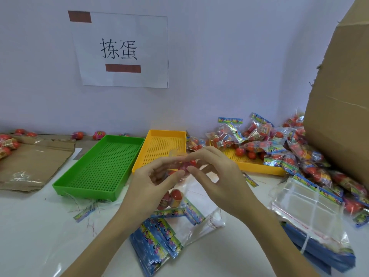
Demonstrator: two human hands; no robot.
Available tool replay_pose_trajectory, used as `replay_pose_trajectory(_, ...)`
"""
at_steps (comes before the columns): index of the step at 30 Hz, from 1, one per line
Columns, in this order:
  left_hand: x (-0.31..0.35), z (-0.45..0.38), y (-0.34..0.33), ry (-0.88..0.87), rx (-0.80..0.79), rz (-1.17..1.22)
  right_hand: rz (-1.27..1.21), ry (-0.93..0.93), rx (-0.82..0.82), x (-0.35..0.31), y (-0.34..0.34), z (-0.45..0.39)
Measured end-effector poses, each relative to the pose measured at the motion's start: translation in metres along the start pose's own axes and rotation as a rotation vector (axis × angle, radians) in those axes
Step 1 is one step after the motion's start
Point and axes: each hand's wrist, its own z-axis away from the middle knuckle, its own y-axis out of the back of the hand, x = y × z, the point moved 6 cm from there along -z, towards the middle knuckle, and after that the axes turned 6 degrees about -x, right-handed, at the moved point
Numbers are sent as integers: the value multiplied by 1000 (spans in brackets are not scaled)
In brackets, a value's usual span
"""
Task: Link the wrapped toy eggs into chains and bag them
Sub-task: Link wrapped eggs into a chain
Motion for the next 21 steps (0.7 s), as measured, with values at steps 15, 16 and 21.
replay_pose_trajectory(15, -8, -1, 6, 59, 40, 63, 51, -13, 89, -3, 1, 2)
replay_pose_trajectory(16, -9, -1, 6, 70, 45, 91, 59, -38, 117, -1, 3, 2)
replay_pose_trajectory(21, -14, -2, -3, 156, 12, 267, -78, -297, 218, 11, 2, 6)
